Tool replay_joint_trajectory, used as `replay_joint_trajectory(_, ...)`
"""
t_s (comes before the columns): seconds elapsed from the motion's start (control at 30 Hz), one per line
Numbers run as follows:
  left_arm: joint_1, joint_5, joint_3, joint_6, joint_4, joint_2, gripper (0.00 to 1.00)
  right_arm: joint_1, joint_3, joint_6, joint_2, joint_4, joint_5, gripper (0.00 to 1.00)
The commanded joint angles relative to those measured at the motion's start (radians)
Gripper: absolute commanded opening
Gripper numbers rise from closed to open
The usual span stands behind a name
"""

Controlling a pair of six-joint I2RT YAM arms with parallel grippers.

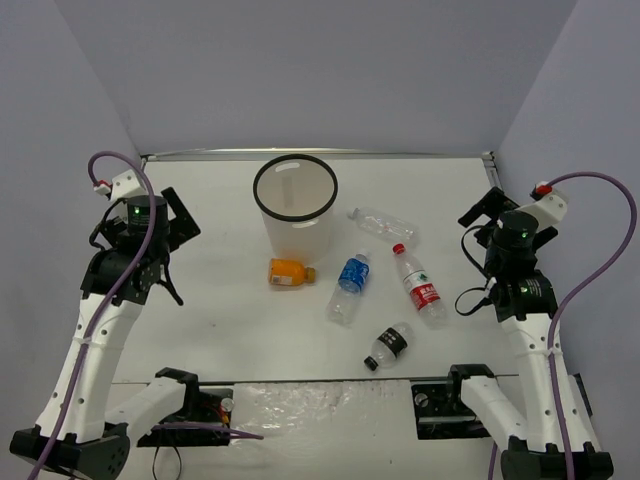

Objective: Put the plastic bottles in the bin

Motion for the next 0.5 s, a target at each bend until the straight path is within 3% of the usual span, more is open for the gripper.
replay_joint_trajectory(0.0, 0.007, -0.036, 0.054, -0.042, -0.036, -0.012, 0.97, -0.001, 0.022, -0.011, -0.036, 0.034, -0.029, 1.00)
replay_joint_trajectory(0.3, -0.003, 0.040, -0.041, -0.190, -0.030, 0.026, 0.97, -0.001, -0.067, 0.022, -0.083, 0.033, -0.084, 1.00)
replay_joint_trajectory(0.47, -0.105, 0.068, -0.153, -0.310, 0.002, 0.065, 0.97, -0.001, -0.085, 0.037, -0.078, 0.028, -0.072, 1.00)
